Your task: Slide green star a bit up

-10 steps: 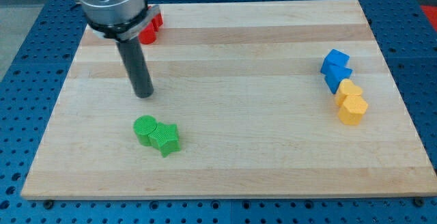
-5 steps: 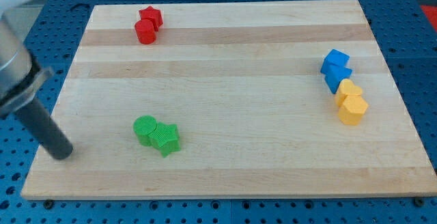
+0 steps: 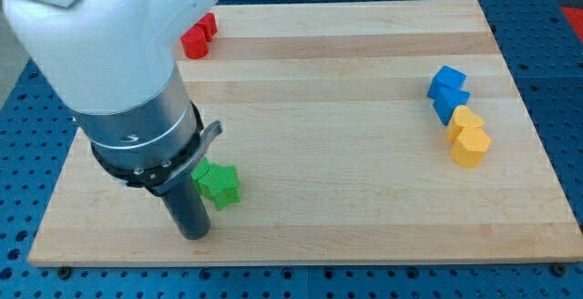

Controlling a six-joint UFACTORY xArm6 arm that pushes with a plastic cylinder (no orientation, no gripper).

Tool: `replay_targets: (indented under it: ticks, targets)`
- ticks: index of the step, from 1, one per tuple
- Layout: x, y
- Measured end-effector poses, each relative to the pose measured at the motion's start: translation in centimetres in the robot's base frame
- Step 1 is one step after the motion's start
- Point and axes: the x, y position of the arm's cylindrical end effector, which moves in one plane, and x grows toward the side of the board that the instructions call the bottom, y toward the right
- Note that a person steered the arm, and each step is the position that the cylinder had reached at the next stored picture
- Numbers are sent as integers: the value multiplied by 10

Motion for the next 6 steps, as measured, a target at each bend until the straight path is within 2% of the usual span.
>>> replay_targets:
  ticks: [1, 3, 4, 5, 6]
  targets:
    - [-3, 11]
    - [-45, 36]
    - [-45, 36]
    - [2, 39]
    - [23, 75]
